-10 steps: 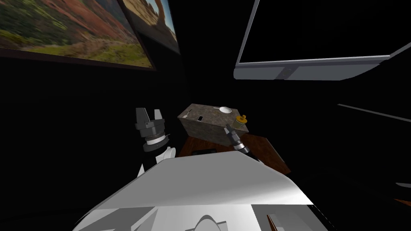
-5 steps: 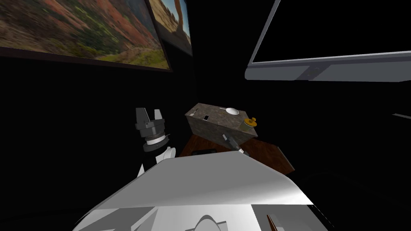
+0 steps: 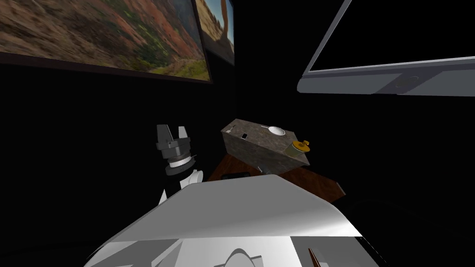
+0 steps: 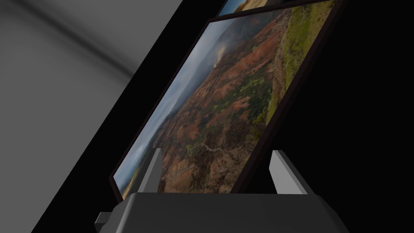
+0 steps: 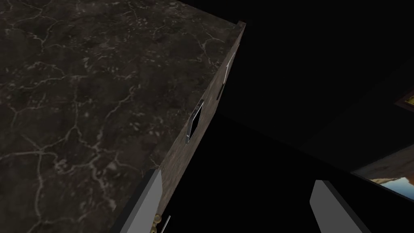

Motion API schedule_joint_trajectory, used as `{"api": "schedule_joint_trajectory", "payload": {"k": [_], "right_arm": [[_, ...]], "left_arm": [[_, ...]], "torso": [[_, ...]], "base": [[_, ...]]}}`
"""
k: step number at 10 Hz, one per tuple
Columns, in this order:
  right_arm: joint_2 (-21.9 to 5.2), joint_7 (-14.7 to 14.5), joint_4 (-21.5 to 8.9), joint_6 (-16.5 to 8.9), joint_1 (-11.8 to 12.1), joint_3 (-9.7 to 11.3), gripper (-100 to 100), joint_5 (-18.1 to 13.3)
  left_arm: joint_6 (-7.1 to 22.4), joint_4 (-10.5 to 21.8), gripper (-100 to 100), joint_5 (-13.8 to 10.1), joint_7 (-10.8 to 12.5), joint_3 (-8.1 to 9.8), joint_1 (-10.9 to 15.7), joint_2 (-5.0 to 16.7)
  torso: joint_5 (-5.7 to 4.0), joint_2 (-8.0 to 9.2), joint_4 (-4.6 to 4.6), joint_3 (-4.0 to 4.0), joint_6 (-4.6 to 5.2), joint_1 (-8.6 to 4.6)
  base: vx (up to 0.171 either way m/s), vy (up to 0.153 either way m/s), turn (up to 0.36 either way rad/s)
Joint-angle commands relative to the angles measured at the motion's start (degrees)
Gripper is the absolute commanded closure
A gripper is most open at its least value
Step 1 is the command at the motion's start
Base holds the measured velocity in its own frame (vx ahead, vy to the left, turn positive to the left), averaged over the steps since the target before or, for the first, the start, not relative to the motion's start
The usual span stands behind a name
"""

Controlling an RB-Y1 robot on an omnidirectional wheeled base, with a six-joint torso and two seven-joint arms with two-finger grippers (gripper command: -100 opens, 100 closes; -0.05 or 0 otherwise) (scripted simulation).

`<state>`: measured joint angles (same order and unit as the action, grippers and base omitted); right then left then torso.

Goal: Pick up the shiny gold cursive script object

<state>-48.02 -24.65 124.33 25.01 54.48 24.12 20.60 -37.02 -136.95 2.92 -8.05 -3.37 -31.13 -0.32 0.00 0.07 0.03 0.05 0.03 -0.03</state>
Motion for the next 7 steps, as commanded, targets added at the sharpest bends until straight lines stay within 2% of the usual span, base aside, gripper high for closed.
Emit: {"api": "schedule_joint_trajectory", "payload": {"k": [1, 2, 3, 4, 5, 6, 7], "right_arm": [[-2.86, -2.47, -1.84, -0.63, 1.2, 2.86, -100, 2.22], [-4.64, -2.47, -1.84, -0.63, 1.2, 3.02, -100, 2.22], [-5.21, -2.47, -1.84, -0.63, 1.2, 3.02, -100, 2.22], [-7.51, -4.59, -4.1, -0.56, 2.22, 5.6, -100, 4.07], [-8.65, -4.59, -4.1, -0.56, 2.22, 5.91, -100, 4.07], [-9.1, -4.59, -4.1, -0.56, 2.22, 5.91, -100, 4.07], [-11.3, -6.68, -6.51, -0.45, 3.15, 8.82, -100, 5.97]], "left_arm": [[0.0, 0.0, 0, 0.0, 0.0, 0.0, 0.0, 0.0], [0.0, 0.0, 0, 0.0, 0.0, 0.0, 0.01, 0.0], [0.0, 0.0, 0, 0.0, 0.0, 0.0, 0.0, 0.0], [0.0, 0.0, 0, 0.0, 0.0, 0.0, -0.01, 0.0], [0.0, 0.0, 0, 0.0, 0.0, 0.0, 0.01, 0.0], [0.0, 0.0, 0, 0.0, 0.0, 0.0, 0.0, 0.0], [0.0, 0.0, 0, 0.0, 0.0, 0.01, -0.01, 0.0]], "torso": [[0.0, 0.0, 0.0, 0.0, 0.0, 0.0], [0.01, -0.01, -0.01, -0.01, -0.03, 0.03], [0.0, -0.03, -0.01, -0.02, 0.01, -0.02], [-0.01, -0.03, -0.01, -0.02, 0.03, -0.07], [-0.02, -0.06, -0.01, -0.03, -0.04, -0.06], [-0.01, -0.05, -0.01, -0.03, 0.02, -0.07], [-0.02, -0.03, 0.0, -0.02, 0.03, -0.09]], "base": [[0.0, 0.041, 0.309], [0.004, 0.027, 0.171], [0.004, 0.009, -0.01], [0.01, 0.022, 0.314], [0.011, 0.015, 0.205], [0.004, 0.005, -0.006], [0.008, 0.02, 0.396]]}}
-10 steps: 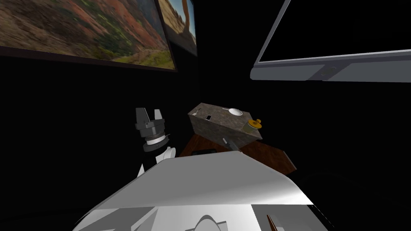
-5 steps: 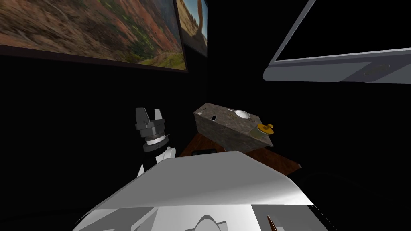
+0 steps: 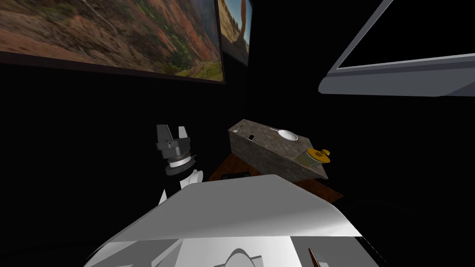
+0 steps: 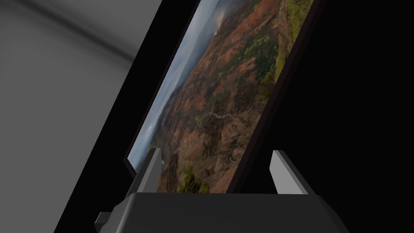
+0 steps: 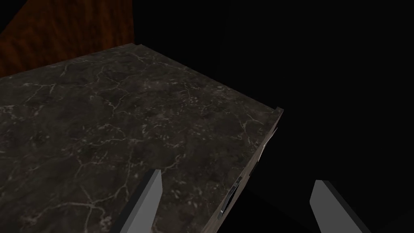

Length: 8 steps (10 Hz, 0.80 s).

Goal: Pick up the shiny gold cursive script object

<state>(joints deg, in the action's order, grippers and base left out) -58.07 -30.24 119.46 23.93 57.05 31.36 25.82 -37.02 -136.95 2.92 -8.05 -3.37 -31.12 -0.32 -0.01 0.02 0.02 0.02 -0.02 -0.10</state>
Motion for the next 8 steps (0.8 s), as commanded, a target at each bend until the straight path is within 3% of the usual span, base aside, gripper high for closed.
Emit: {"api": "schedule_joint_trajectory", "payload": {"k": [1, 2, 4, 5, 6, 7, 8], "right_arm": [[-2.86, -1.08, -1.64, 0.62, 0.57, 1.69, -100, 0.74], [-4.55, -3.11, -3.73, 0.76, 1.38, 3.88, -100, 2.67], [-6.91, -3.11, -4.18, 0.76, 1.38, 4.81, -100, 2.67], [-8.86, -5.09, -6.79, 0.94, 2.05, 7.47, -100, 4.6], [-10.84, -5.09, -6.82, 0.94, 2.05, 7.99, -100, 4.6], [-13.32, -6.56, -9.52, 1.16, 2.58, 10.11, -100, 6.54], [-14.74, -6.99, -9.52, 1.16, 2.58, 11.21, -100, 6.54]], "left_arm": [[0.0, 0.0, 0, 0.0, 0.0, 0.0, 0.0, 0.0], [0.0, 0.0, 0, 0.0, 0.0, 0.01, -0.02, 0.0], [0.0, 0.0, 0, 0.0, 0.0, 0.01, -0.02, 0.0], [0.0, -0.01, 0, 0.0, 0.0, 0.01, -0.02, 0.0], [0.0, 0.0, 0, 0.0, 0.0, 0.0, 0.0, 0.0], [0.0, 0.0, 0, 0.0, 0.0, 0.01, -0.02, 0.0], [0.0, 0.0, 0, 0.0, 0.0, 0.01, -0.01, 0.0]], "torso": [[0.0, 0.0, 0.0, 0.0, 0.0, 0.0], [0.0, -0.02, 0.0, -0.01, 0.08, -0.02], [-0.01, -0.07, -0.01, -0.04, 0.09, -0.03], [-0.01, -0.02, 0.0, -0.01, 0.1, -0.04], [0.0, -0.06, -0.01, -0.03, 0.01, -0.03], [-0.01, -0.06, -0.01, -0.04, 0.09, -0.05], [-0.01, -0.1, -0.02, -0.06, 0.04, -0.08]], "base": [[0.015, 0.008, 0.179], [0.032, 0.019, 0.343], [0.02, 0.002, 0.063], [0.021, 0.018, 0.362], [0.024, 0.002, 0.198], [0.037, -0.002, 0.311], [0.037, -0.008, 0.199]]}}
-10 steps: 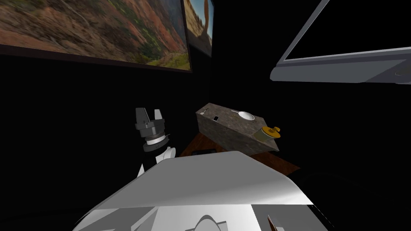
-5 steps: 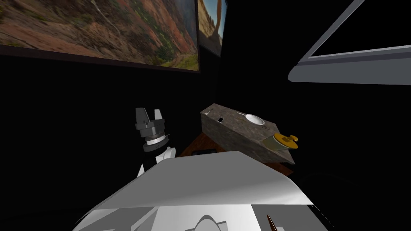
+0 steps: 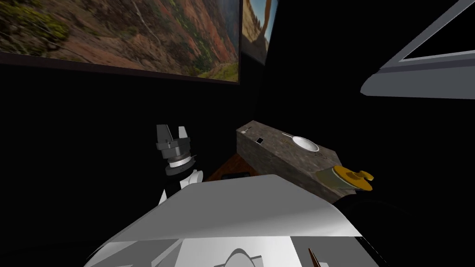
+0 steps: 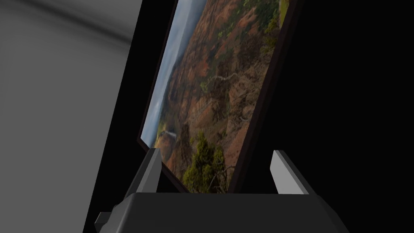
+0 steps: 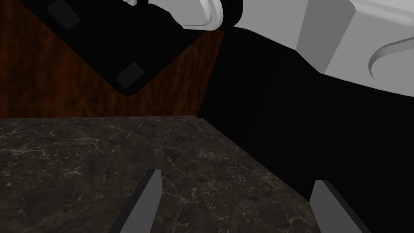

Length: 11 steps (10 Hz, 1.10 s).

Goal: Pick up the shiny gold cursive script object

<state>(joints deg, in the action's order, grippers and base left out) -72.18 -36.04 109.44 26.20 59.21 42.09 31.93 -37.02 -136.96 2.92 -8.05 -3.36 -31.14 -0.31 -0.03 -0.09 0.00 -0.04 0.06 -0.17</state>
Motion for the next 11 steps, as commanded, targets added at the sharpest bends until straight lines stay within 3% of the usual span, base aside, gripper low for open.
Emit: {"api": "schedule_joint_trajectory", "payload": {"k": [1, 2, 7, 8, 9, 10, 11], "right_arm": [[-2.86, -2.86, -2.23, -0.84, 0.78, 2.86, -100, 2.36], [-4.47, -3.02, -2.23, -0.84, 0.78, 3.69, -100, 2.36], [-14.32, -8.0, -9.61, 0.28, 0.82, 11.49, -100, 7.95], [-15.28, -8.0, -10.23, 0.28, 0.82, 12.91, -100, 7.95], [-15.28, -8.0, -10.23, 0.28, 0.82, 13.0, -100, 7.95], [-17.99, -9.47, -12.27, 0.73, 0.46, 14.99, -100, 9.71], [-18.5, -9.47, -12.75, 0.73, 0.46, 15.86, -100, 9.71]], "left_arm": [[0.0, 0.0, 0, 0.0, 0.0, 0.0, 0.0, 0.0], [0.0, 0.0, 0, 0.0, 0.0, -0.01, 0.01, 0.0], [0.0, 0.0, 0, 0.0, 0.0, 0.0, -0.01, 0.0], [0.0, 0.0, 0, 0.0, 0.0, 0.0, 0.0, 0.0], [0.0, 0.0, 0, 0.0, 0.0, 0.0, -0.01, 0.0], [0.0, 0.0, 0, 0.0, 0.0, 0.01, -0.01, 0.0], [0.0, 0.0, 0, 0.0, 0.0, 0.0, 0.0, 0.0]], "torso": [[0.0, 0.0, 0.0, 0.0, 0.0, 0.0], [0.01, -0.04, -0.01, -0.03, -0.05, 0.01], [0.0, -0.1, -0.02, -0.06, 0.02, 0.01], [0.01, -0.14, -0.03, -0.08, -0.06, 0.01], [0.01, -0.12, -0.03, -0.07, 0.03, 0.02], [0.0, 0.0, 0.01, 0.0, 0.06, 0.05], [0.02, -0.07, -0.01, -0.04, -0.05, 0.03]], "base": [[0.046, 0.0, 0.368], [0.044, -0.008, 0.17], [0.053, -0.005, 0.272], [0.056, -0.014, 0.204], [0.023, -0.012, -0.028], [0.042, -0.007, 0.269], [0.044, -0.024, 0.243]]}}
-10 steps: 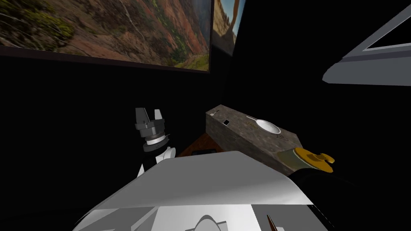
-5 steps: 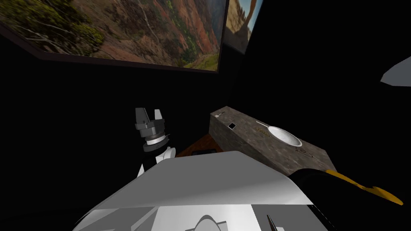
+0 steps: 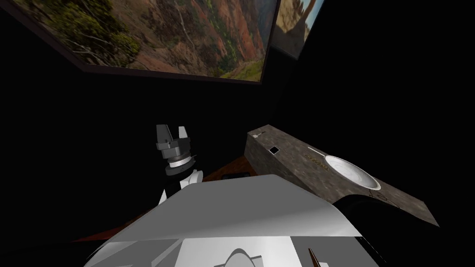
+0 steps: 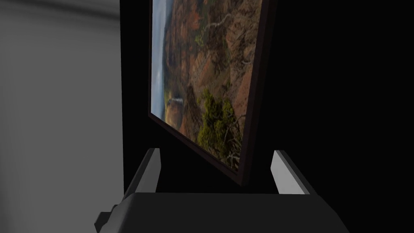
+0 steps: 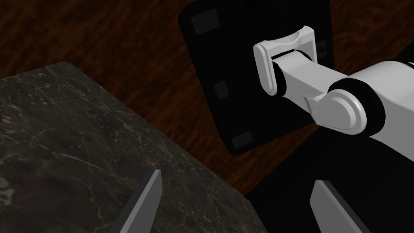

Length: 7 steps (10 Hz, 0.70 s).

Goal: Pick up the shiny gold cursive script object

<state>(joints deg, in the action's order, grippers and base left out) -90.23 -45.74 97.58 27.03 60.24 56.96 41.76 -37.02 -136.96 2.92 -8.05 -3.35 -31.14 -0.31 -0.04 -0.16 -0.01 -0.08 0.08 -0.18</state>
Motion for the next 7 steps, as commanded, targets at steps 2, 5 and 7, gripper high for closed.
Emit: {"api": "schedule_joint_trajectory", "payload": {"k": [2, 5, 7], "right_arm": [[-3.41, -1.14, -3.34, 0.39, -1.12, 3.66, -100, 1.57], [-8.18, -3.55, -7.9, 1.42, -2.86, 8.27, -100, 4.72], [-8.37, -3.55, -7.9, 1.42, -2.86, 8.27, -100, 4.72]], "left_arm": [[0.0, 0.0, 0, 0.0, 0.0, 0.0, 0.0, 0.0], [0.0, 0.0, 0, 0.0, 0.0, 0.01, -0.01, 0.0], [0.0, 0.0, 0, 0.0, 0.0, 0.01, -0.01, 0.0]], "torso": [[-0.01, -0.1, -0.02, -0.06, -0.07, -0.07], [-0.02, -0.11, -0.03, -0.07, 0.01, -0.09], [-0.03, -0.08, -0.02, -0.05, 0.02, -0.14]], "base": [[0.073, -0.034, 0.26], [0.065, -0.057, 0.238], [0.036, -0.052, 0.083]]}}
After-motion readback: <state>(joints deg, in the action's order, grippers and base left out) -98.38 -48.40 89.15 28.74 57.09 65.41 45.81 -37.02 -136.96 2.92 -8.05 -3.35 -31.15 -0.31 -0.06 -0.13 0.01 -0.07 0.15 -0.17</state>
